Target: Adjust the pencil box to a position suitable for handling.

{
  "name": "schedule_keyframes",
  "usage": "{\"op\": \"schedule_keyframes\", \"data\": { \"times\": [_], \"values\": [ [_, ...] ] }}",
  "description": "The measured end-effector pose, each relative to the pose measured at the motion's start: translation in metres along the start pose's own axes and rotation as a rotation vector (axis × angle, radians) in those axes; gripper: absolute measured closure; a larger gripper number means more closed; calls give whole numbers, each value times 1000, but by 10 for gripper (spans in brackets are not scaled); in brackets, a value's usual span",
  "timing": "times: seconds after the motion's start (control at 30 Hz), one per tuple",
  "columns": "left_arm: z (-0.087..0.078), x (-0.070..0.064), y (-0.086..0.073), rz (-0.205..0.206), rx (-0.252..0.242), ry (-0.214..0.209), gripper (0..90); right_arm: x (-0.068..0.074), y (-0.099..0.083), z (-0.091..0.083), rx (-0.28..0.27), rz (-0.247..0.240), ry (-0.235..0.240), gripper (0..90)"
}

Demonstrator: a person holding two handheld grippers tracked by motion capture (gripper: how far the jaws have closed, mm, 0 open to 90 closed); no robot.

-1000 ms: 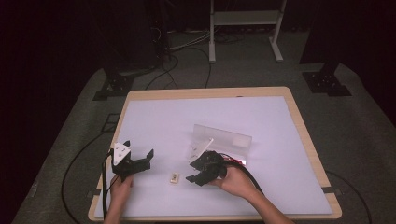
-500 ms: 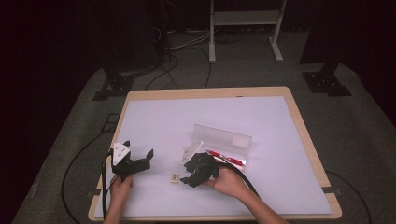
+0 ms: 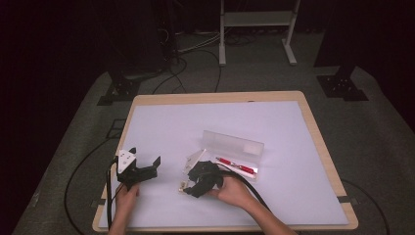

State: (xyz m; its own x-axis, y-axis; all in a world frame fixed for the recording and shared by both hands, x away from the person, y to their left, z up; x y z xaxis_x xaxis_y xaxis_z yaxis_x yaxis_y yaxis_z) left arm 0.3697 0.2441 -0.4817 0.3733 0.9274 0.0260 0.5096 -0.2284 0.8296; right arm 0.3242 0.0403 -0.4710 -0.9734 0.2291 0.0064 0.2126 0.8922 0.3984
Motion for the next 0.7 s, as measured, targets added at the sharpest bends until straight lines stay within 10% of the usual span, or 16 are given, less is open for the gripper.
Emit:
{"op": "schedule_keyframes", "data": {
  "times": [0.7],
  "values": [
    [0,0,0,-4,-2,-6,0,-1,7,22,25,-4,8,413]
  ]
}}
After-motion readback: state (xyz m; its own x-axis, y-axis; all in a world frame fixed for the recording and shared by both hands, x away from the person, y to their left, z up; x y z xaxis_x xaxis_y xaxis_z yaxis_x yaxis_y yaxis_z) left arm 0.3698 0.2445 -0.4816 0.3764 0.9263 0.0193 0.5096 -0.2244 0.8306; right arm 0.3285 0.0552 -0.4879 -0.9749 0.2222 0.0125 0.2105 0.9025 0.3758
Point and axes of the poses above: each handheld gripper's, and its own axes: z roughly forward along the jaws, y roughly out of its top, x roughly to its left, the point moved 6 cm from there along z, roughly forward along the jaws, and after that the axes turned 15 degrees about x, right-handed, at the moved point
